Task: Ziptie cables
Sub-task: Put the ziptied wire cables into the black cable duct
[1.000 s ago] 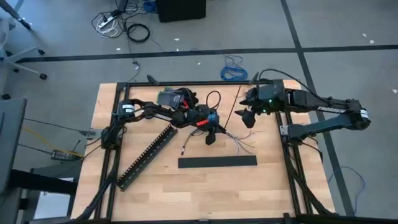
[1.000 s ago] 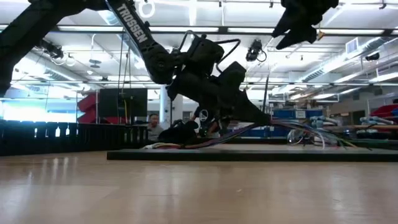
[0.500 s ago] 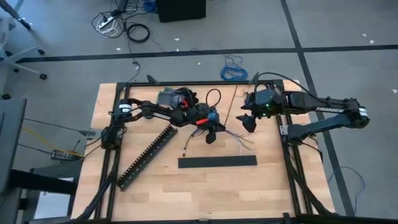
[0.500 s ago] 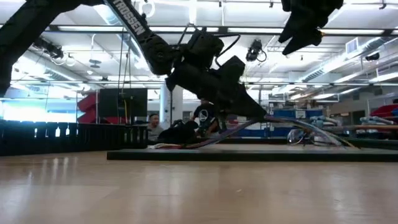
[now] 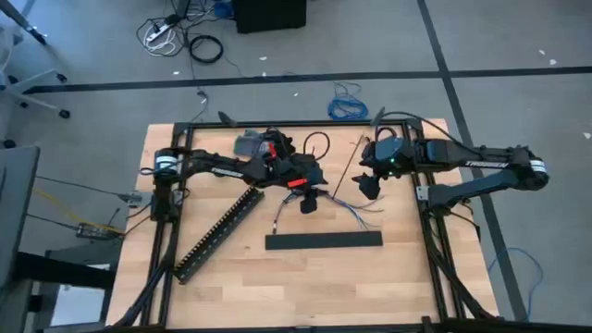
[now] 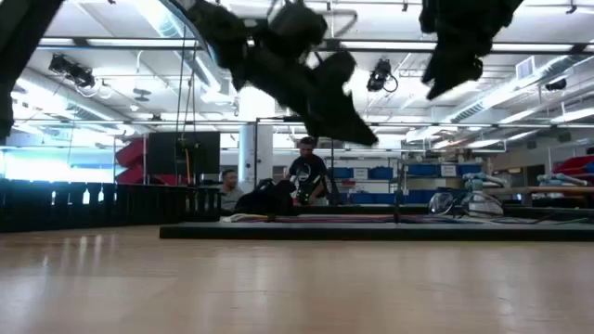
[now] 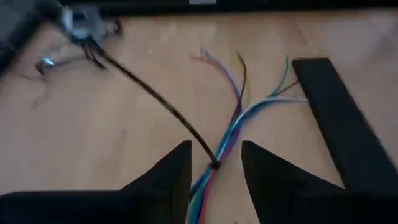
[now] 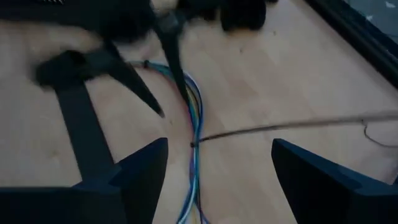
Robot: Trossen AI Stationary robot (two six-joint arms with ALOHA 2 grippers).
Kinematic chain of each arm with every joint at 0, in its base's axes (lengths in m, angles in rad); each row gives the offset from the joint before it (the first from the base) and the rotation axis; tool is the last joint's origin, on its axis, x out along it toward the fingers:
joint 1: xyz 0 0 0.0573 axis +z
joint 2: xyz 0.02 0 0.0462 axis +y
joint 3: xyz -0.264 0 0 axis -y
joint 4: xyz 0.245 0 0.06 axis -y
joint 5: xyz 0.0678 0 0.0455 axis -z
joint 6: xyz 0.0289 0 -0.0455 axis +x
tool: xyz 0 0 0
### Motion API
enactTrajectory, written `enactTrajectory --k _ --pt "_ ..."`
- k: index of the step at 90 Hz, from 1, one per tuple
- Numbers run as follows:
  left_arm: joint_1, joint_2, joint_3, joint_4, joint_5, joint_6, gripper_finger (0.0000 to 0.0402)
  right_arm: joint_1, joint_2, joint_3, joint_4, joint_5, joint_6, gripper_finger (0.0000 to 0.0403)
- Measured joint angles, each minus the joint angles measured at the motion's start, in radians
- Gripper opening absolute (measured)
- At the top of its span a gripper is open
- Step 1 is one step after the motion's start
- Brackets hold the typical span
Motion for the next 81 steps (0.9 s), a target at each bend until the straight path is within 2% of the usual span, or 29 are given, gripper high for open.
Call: enactTrajectory --k 16,26,43,59,81 --pt "-0.026 -0.122 0.0 -0.103 -0.064 -0.001 0.0133 0.007 -0.001 -0.088 0.076 -0.015 -0.042 0.0278" --pt "-0.03 -0.179 0.002 -0.181 -0.151 0.009 0.0133 0.02 -0.001 -0.134 0.145 -0.047 -0.08 0.0277" --pt "-0.075 -0.27 0.0 -0.411 -0.469 0.006 0.0133 0.053 -0.001 -0.197 0.247 -0.099 -0.118 0.0279" --pt "-0.141 -0.383 -0.039 -0.588 -0.623 -0.133 0.0133 0.096 0.0 -0.244 0.374 -0.11 -0.148 0.0277" --pt "-0.288 -0.609 -0.245 -0.634 -0.854 -0.373 0.0133 0.138 -0.001 -0.327 0.664 -0.124 -0.151 0.0279"
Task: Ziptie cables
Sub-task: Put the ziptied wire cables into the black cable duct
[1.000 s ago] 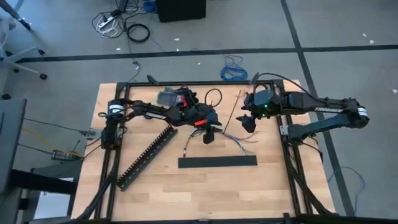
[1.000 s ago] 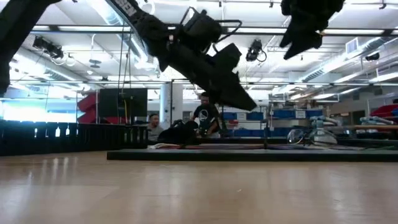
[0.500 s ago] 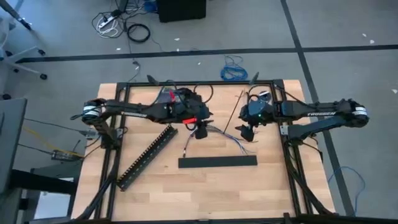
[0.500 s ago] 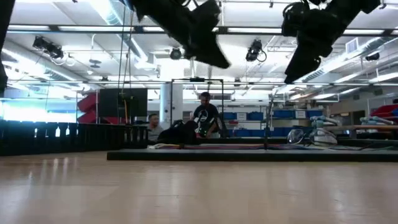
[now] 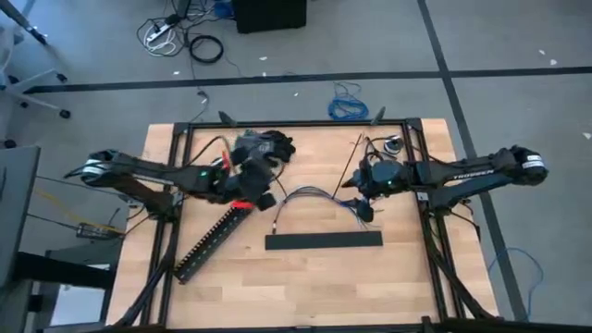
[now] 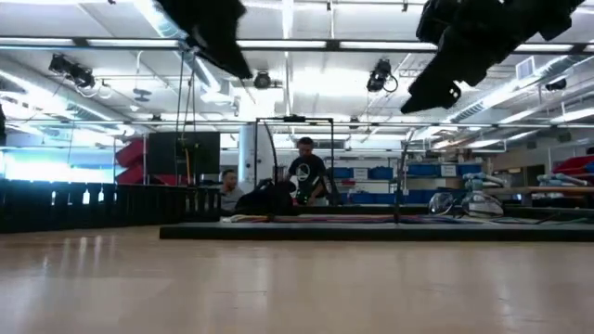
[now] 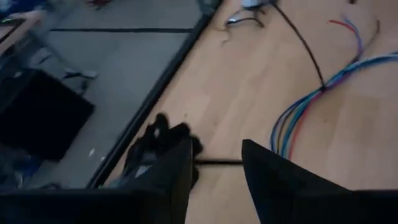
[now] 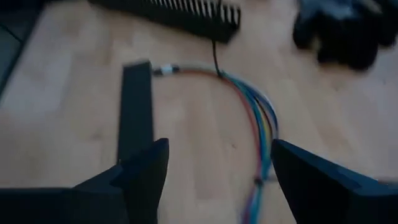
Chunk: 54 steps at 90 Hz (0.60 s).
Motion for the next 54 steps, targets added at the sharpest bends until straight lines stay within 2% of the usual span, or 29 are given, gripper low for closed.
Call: enactTrajectory --k 20,31,40,54 --pt "-0.196 -0.14 -0.174 0.053 -0.149 -0.192 0.0133 0.019 0.0 -0.113 0.309 -0.031 0.016 0.0272" --pt "-0.32 -0.182 -0.181 0.058 -0.24 -0.236 0.0133 0.019 0.0 -0.147 0.398 -0.063 0.05 0.0269" --pt "-0.406 -0.186 -0.177 0.065 -0.263 -0.264 0.0133 0.019 0.019 -0.153 0.415 -0.067 0.068 0.0269" --pt "-0.498 -0.15 -0.177 0.039 -0.294 -0.315 0.0133 0.02 0.136 -0.154 0.538 -0.068 0.07 0.0268"
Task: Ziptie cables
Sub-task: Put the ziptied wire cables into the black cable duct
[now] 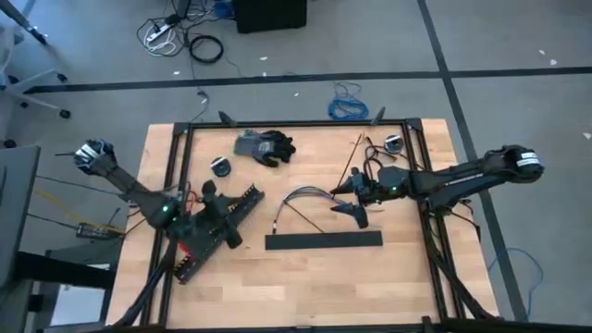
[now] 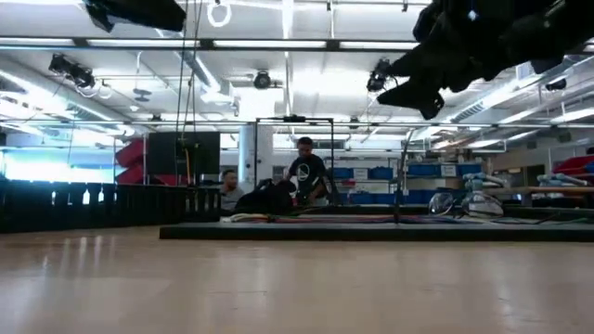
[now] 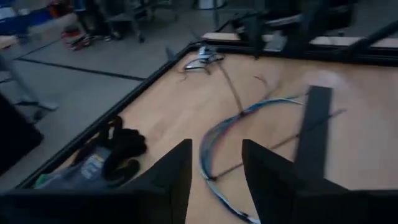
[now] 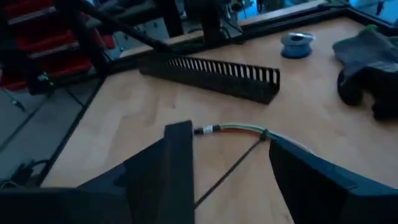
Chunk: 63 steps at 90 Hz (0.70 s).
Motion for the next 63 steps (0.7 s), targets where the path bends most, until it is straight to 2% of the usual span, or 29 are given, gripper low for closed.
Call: enactTrajectory --k 14,35,52,63 --pt "0.05 0.068 0.0 -0.023 0.012 -0.059 0.0133 0.0 0.141 0.0 0.164 -0.013 -0.001 0.0263" --pt "0.175 0.183 0.0 -0.241 0.24 -0.29 0.0133 -0.005 0.194 0.0 0.175 -0.03 -0.001 0.0261" --pt "0.235 0.234 0.0 -0.303 0.421 -0.348 0.0133 -0.024 0.193 0.0 0.176 -0.036 -0.01 0.0258" --pt "0.254 0.256 0.0 -0.307 0.486 -0.352 0.0133 -0.034 0.193 0.0 0.176 -0.048 -0.013 0.026"
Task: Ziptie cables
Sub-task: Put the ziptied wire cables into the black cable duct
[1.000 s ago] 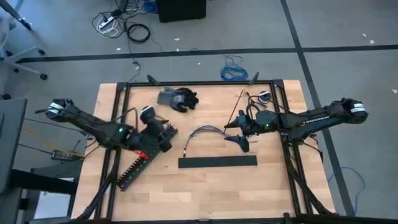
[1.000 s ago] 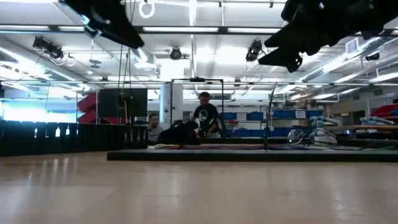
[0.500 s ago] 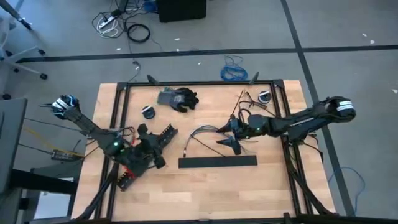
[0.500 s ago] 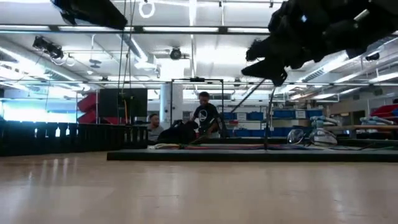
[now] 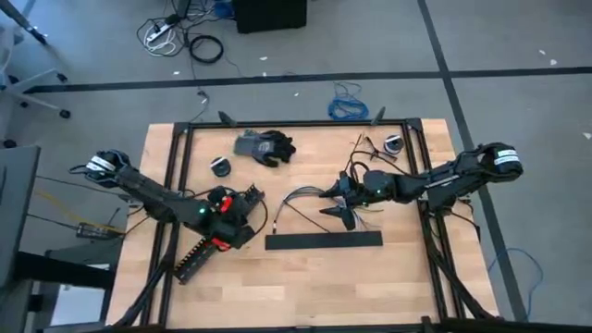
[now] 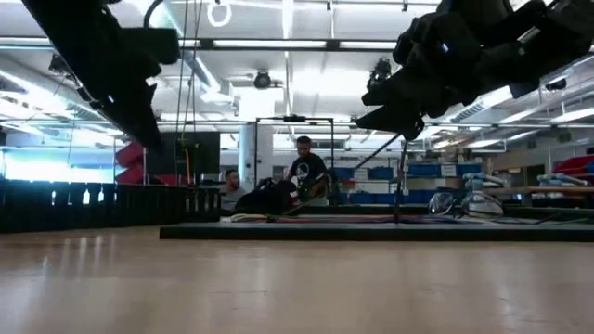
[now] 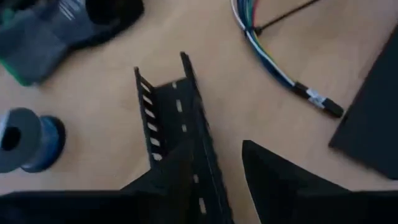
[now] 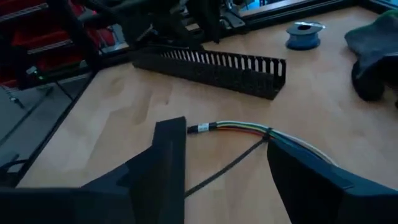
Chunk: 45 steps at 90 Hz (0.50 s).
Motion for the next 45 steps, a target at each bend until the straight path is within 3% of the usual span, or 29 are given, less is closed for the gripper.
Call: enactTrajectory --k 23,45 --pt "0.028 0.037 -0.028 -0.02 0.074 -0.038 0.0133 -0.004 0.0 0.0 -0.001 -0.014 -0.007 0.026" --pt "0.052 0.044 -0.107 0.12 0.147 -0.045 0.0133 -0.004 0.0 0.0 -0.016 -0.023 -0.007 0.026"
